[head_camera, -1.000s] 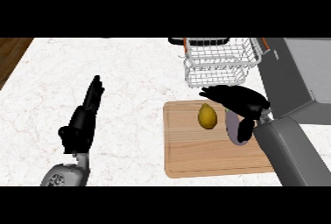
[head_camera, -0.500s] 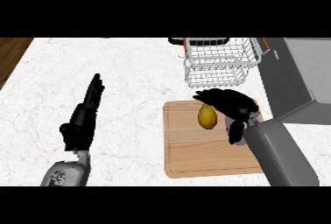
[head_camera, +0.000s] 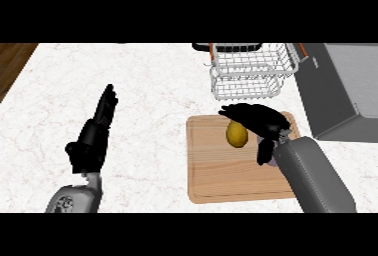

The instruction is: Pick the lemon from the cutting board and place it in the tiered basket

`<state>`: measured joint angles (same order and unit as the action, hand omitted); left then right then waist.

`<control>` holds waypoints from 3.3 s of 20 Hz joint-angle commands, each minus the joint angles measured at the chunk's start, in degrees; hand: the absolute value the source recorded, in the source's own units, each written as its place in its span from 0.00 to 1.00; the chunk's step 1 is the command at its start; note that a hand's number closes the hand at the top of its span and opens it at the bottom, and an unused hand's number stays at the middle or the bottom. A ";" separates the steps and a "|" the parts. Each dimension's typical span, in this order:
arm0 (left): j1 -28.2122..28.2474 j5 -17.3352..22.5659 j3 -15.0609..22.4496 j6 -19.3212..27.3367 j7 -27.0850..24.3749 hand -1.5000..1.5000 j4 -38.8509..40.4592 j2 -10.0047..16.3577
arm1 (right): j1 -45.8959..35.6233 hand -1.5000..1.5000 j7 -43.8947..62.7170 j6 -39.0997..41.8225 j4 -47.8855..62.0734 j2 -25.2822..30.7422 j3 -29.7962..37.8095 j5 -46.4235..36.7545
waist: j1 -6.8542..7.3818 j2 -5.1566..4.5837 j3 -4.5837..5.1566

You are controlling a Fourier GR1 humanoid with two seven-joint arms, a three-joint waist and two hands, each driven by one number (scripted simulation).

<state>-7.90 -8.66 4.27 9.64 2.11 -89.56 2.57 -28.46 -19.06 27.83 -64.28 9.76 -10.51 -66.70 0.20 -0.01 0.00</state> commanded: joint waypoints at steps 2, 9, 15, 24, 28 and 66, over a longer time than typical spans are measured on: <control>3.31 -0.83 0.62 -0.19 -1.11 0.50 -2.27 0.02 | 1.32 0.00 -3.44 -7.64 7.71 -0.80 0.28 -1.60 | 0.24 -0.06 -0.01; 2.51 -0.42 -0.61 -0.96 -0.55 0.50 -1.18 -0.04 | 1.79 1.00 -2.58 -6.72 5.38 -2.16 2.84 0.22 | -0.03 0.03 0.00; 1.04 -2.66 2.03 1.72 0.65 0.50 -0.67 -2.45 | -2.17 1.00 -7.00 -22.97 12.76 -3.13 1.26 -4.71 | 0.26 -0.11 -0.03; 0.57 -1.48 0.53 0.56 -0.45 0.50 0.48 -0.66 | -2.48 1.00 25.27 -20.44 14.28 -9.60 -1.67 -12.35 | 0.55 0.45 0.18; -0.26 -1.70 1.27 0.22 1.69 0.50 -0.13 -0.88 | -2.81 1.00 44.08 -15.81 11.41 -9.69 -5.16 -11.42 | 1.37 0.65 0.09; 2.91 -1.98 0.77 1.08 -2.53 0.50 0.03 -1.90 | -36.97 1.00 79.71 0.17 -16.18 -7.52 7.74 4.45 | 0.31 0.03 0.04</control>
<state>-7.99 -9.81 4.26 9.72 2.33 -89.48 1.53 -64.08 57.55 29.60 -82.75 1.38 -4.68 -60.55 0.59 -0.02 0.05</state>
